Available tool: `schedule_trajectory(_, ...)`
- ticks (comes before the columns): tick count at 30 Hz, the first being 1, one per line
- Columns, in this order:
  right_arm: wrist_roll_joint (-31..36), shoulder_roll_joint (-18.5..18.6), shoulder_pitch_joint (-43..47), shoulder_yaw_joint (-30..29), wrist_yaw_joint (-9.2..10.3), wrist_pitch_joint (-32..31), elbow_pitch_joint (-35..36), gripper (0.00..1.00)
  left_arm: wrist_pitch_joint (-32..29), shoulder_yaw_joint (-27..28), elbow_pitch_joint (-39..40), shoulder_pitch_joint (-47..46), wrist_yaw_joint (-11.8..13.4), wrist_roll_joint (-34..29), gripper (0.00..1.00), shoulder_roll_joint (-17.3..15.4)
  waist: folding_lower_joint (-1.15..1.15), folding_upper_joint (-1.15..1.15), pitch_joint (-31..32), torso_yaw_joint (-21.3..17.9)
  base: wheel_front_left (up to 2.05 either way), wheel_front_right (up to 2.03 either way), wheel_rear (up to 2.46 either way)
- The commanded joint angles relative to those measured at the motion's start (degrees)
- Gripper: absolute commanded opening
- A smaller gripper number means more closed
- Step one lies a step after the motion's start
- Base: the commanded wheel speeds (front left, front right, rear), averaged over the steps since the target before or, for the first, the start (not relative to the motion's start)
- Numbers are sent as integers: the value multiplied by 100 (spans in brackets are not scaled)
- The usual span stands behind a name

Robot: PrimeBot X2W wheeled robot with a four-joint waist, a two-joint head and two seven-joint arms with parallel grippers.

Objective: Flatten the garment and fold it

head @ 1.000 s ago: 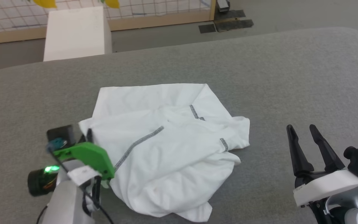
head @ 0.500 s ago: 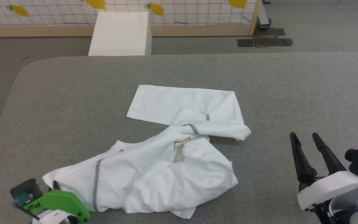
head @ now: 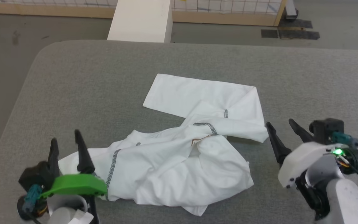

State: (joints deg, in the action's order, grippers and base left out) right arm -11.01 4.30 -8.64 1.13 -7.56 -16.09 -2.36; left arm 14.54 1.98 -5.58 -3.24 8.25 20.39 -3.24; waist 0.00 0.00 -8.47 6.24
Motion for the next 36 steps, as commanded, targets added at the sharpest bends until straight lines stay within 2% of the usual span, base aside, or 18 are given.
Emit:
schedule_trajectory(1,48,50,-199,6,8,-75,-204,100,38,-38,169,-159,-65,-125,100,23,0,0,-161,148,0,0,0)
schedule_trajectory(6,82,129,-786,73,8,-541,-1060,100,43,-200,703,-288,-321,-398,100,32,0,0,-386,281,0,0,0)
schedule_trajectory(9,35,149,-1049,167,8,-1122,-1555,100,44,-357,810,-309,-336,-336,100,34,0,0,-499,349,0,0,0)
schedule_trajectory(13,-167,204,-1219,414,8,-1874,-1882,100,45,-495,791,-308,-322,-264,100,34,0,0,-572,387,0,0,0)
schedule_trajectory(14,-281,223,-1234,469,8,-2059,-1907,48,45,-514,769,-310,-311,-250,100,35,0,0,-577,390,0,0,0)
schedule_trajectory(15,-363,246,-1236,531,8,-2154,-1899,22,45,-521,755,-311,-303,-234,100,35,0,0,-574,387,0,0,0)
schedule_trajectory(16,-460,279,-1235,563,8,-2177,-1851,0,45,-519,740,-308,-294,-220,100,35,0,0,-559,374,0,0,0)
schedule_trajectory(18,-534,354,-1228,526,8,-2024,-1708,0,45,-496,714,-284,-271,-215,100,35,0,0,-510,325,0,0,0)
schedule_trajectory(21,-452,445,-1208,173,8,-1503,-1449,0,45,-457,656,-233,-246,-229,100,35,0,0,-375,237,0,0,0)
schedule_trajectory(26,-24,478,-984,-952,8,-754,-780,0,45,-385,555,-136,-283,-241,100,35,0,0,-56,47,0,0,0)
schedule_trajectory(31,621,299,-397,-2218,8,-726,298,0,45,-398,459,-20,-328,-234,100,35,0,0,169,-173,0,0,0)
schedule_trajectory(36,1062,-19,280,-3283,8,-1073,1252,0,45,-455,396,8,-356,-218,100,35,0,0,234,-378,0,0,0)
